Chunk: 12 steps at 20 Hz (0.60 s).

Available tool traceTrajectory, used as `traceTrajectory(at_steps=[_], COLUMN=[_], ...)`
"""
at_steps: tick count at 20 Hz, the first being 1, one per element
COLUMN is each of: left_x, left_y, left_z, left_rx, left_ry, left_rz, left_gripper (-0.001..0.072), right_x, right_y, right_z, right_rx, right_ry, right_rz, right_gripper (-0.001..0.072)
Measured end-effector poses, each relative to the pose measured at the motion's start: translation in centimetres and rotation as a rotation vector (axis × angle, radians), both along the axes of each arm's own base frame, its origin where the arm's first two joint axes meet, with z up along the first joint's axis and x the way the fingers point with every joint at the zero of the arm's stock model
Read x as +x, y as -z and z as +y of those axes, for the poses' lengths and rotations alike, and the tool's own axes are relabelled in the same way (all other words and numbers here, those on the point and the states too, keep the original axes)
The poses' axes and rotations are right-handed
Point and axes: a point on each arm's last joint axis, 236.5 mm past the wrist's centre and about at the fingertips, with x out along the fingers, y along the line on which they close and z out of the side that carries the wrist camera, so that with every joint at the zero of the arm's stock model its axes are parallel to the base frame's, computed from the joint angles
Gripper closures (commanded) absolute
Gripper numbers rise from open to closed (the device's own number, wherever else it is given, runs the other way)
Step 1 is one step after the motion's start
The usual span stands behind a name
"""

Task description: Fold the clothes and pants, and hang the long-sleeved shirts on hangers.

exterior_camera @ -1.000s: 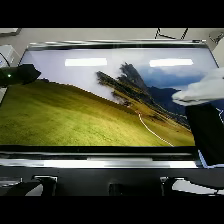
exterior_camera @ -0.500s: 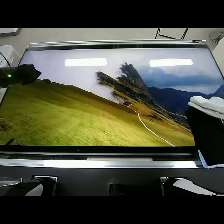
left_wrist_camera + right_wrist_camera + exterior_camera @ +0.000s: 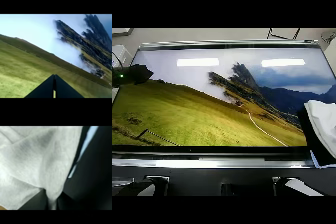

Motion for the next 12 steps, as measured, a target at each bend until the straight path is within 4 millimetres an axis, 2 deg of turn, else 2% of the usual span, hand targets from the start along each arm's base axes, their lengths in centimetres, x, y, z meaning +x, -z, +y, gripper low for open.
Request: traceTrajectory(at_steps=[1,3,4,6,8,9,10,11,12], left_x=[0.0,0.0,0.0,0.3,1.1,1.7,2.3,2.9,3.5], left_y=[0.0,-0.1,-0.3,-2.1,-5.4,-6.9,-7.6,-7.5,-6.3], left_z=[0.0,-0.1,-0.1,-0.3,-0.2,0.1,0.5,1.2,1.9], left_rx=[-0.001,-0.004,-0.007,-0.017,-0.028,-0.021,0.004,0.044,0.084], left_ry=[0.000,0.002,0.003,0.003,-0.011,-0.021,-0.032,-0.051,-0.073], left_rz=[0.000,0.000,-0.006,-0.051,-0.150,-0.202,-0.232,-0.234,-0.203], left_gripper=[0.0686,0.0687,0.0687,0.0688,0.0690,0.0690,0.0690,0.0688,0.0647], right_x=[-0.6,-0.8,-0.3,2.4,7.7,11.2,14.6,18.0,21.3], right_y=[0.5,0.9,0.4,-2.4,-7.9,-11.5,-14.8,-17.7,-19.8], right_z=[-0.1,-0.8,-1.6,-4.2,-7.0,-7.6,-7.2,-5.6,-2.9], right_rx=[-0.004,-0.035,-0.068,-0.189,-0.376,-0.478,-0.557,-0.608,-0.623], right_ry=[-0.002,-0.025,-0.040,-0.079,-0.142,-0.195,-0.256,-0.323,-0.399], right_rz=[0.024,0.029,0.006,-0.106,-0.308,-0.425,-0.531,-0.634,-0.721], right_gripper=[0.0030,0.0014,0.0015,0.0016,0.0035,0.0036,0.0036,0.0035,0.0035])
